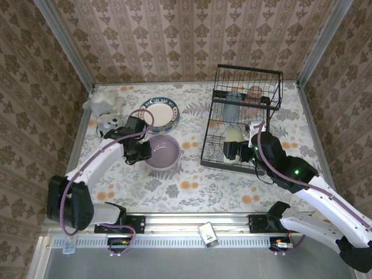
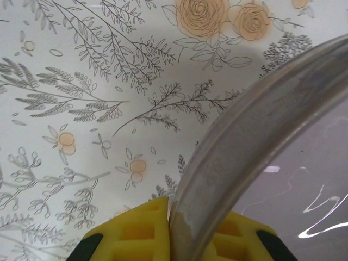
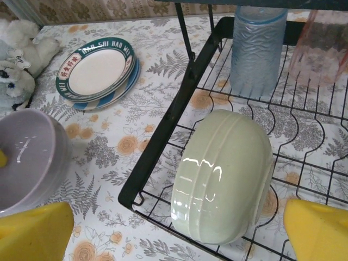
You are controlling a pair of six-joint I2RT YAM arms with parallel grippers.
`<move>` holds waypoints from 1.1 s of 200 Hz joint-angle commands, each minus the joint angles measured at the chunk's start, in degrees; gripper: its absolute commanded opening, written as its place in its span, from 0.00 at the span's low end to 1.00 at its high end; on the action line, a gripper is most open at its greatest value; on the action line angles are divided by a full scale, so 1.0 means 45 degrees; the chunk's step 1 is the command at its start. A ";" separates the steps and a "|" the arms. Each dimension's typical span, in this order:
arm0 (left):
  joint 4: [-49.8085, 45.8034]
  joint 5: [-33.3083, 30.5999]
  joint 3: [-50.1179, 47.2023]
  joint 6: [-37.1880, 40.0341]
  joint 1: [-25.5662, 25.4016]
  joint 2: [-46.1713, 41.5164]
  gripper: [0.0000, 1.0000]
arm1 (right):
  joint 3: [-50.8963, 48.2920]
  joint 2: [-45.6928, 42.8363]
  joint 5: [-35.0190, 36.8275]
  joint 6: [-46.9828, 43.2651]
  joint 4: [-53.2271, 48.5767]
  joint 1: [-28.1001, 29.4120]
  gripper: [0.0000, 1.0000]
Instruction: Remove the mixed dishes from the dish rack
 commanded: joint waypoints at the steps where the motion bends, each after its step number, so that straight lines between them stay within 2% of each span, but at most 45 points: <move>1: 0.1244 0.0258 0.0951 -0.0295 0.0101 0.0626 0.00 | -0.0087 0.0057 -0.0018 -0.0541 0.0542 0.0020 1.00; 93: 0.2254 -0.0070 0.2375 -0.0329 0.0287 0.3658 0.00 | -0.0142 0.0287 0.0672 -0.0794 0.0194 -0.0019 1.00; 220: 0.2589 0.0159 0.3656 -0.0185 0.1088 0.5709 0.00 | -0.0026 0.0691 0.0617 -0.0778 0.0013 -0.0039 1.00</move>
